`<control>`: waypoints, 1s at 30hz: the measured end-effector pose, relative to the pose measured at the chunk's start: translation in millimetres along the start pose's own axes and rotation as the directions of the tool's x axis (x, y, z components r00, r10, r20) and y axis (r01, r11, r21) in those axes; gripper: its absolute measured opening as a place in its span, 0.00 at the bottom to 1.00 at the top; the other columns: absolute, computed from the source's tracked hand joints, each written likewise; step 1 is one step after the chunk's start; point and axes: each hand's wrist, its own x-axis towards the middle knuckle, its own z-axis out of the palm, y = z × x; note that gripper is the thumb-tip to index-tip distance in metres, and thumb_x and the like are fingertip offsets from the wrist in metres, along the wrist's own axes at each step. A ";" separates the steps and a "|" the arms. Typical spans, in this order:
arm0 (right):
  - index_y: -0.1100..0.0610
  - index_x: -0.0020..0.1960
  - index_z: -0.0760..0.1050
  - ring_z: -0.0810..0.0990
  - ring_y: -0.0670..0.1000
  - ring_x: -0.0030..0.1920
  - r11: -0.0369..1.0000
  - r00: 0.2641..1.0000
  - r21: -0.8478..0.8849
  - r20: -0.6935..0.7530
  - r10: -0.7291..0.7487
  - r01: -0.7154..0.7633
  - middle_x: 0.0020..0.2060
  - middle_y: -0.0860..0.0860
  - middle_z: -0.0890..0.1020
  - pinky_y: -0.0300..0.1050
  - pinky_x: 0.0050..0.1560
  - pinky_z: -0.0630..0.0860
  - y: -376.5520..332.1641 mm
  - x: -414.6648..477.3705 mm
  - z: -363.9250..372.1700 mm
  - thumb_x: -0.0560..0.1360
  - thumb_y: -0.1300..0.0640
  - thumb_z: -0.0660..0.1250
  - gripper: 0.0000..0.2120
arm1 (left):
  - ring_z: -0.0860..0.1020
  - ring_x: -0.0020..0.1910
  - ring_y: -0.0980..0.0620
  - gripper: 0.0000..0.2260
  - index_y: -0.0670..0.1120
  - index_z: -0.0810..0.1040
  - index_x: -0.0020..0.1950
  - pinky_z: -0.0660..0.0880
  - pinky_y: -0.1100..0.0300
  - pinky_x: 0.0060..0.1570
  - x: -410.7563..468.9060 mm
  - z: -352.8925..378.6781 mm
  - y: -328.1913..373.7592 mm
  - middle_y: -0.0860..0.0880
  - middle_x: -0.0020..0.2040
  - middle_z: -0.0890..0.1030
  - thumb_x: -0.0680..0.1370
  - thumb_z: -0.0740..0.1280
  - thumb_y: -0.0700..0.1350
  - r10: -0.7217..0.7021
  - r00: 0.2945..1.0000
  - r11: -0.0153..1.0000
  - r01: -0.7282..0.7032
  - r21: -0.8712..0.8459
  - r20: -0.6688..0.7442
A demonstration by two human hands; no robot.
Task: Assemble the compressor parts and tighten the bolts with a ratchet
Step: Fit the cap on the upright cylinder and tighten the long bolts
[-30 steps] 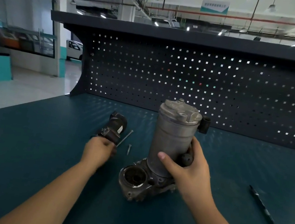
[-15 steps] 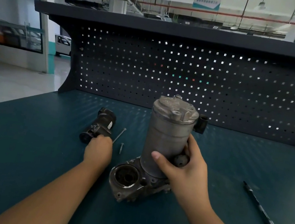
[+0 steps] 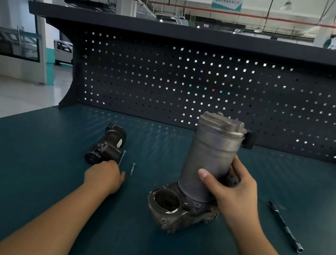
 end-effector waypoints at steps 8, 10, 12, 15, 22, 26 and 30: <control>0.50 0.59 0.76 0.82 0.45 0.51 1.000 0.998 -0.005 0.069 0.004 -0.004 0.49 0.45 0.84 0.34 0.46 0.77 5.4 -3.3 -6.9 0.63 0.57 0.76 0.25 | 0.76 0.54 0.43 0.15 0.36 0.76 0.57 0.71 0.55 0.52 -2.3 -17.9 7.9 0.40 0.56 0.78 0.82 0.56 0.45 -0.102 0.983 0.950 0.142 -0.279 0.152; 0.50 0.60 0.76 0.82 0.45 0.52 1.000 0.997 0.011 0.081 0.011 -0.012 0.50 0.46 0.84 0.35 0.46 0.77 5.6 -3.6 -7.1 0.63 0.57 0.76 0.25 | 0.75 0.46 0.43 0.16 0.37 0.77 0.52 0.72 0.52 0.48 -7.9 -26.7 3.3 0.40 0.47 0.77 0.82 0.56 0.47 -0.083 0.994 0.784 0.108 -0.611 0.069; 0.50 0.60 0.75 0.82 0.46 0.52 1.000 0.996 0.018 0.085 0.022 -0.023 0.50 0.46 0.84 0.35 0.47 0.78 5.7 -2.9 -6.9 0.63 0.56 0.76 0.26 | 0.71 0.33 0.49 0.14 0.41 0.75 0.41 0.70 0.55 0.34 -18.6 -40.5 1.2 0.45 0.35 0.73 0.81 0.58 0.47 -0.019 0.996 0.395 0.087 -0.914 0.087; 0.49 0.60 0.75 0.82 0.45 0.51 0.999 0.996 0.014 0.079 0.030 -0.031 0.50 0.45 0.84 0.35 0.47 0.77 6.1 -1.2 -7.7 0.63 0.56 0.76 0.26 | 0.72 0.30 0.55 0.12 0.45 0.73 0.38 0.67 0.64 0.29 -42.2 -71.8 11.8 0.50 0.32 0.75 0.80 0.60 0.47 0.141 0.987 -0.046 0.084 -0.995 0.077; 0.52 0.61 0.75 0.83 0.46 0.50 0.998 0.994 0.021 0.099 0.051 -0.053 0.49 0.46 0.84 0.36 0.46 0.78 7.3 1.5 -10.8 0.67 0.61 0.76 0.24 | 0.80 0.32 0.56 0.05 0.47 0.76 0.48 0.77 0.66 0.32 -105.4 -167.1 58.8 0.50 0.33 0.82 0.77 0.60 0.40 0.343 0.872 -0.233 -0.280 -0.931 -0.348; 0.50 0.62 0.74 0.82 0.46 0.51 0.999 0.993 0.002 0.109 0.052 -0.053 0.50 0.45 0.84 0.39 0.48 0.79 7.9 0.9 -11.4 0.66 0.59 0.77 0.25 | 0.81 0.33 0.55 0.05 0.46 0.75 0.45 0.77 0.66 0.34 -123.2 -205.2 86.3 0.50 0.33 0.83 0.78 0.61 0.38 0.390 0.804 -0.187 -0.409 -0.893 -0.449; 0.45 0.59 0.75 0.82 0.44 0.51 0.999 0.994 -0.005 0.108 0.034 -0.034 0.49 0.43 0.84 0.37 0.47 0.78 7.1 -0.6 -10.3 0.64 0.55 0.77 0.25 | 0.80 0.31 0.55 0.05 0.45 0.75 0.43 0.78 0.64 0.34 -127.3 -217.2 111.7 0.51 0.32 0.82 0.78 0.63 0.37 0.440 0.758 -0.017 -0.529 -0.849 -0.481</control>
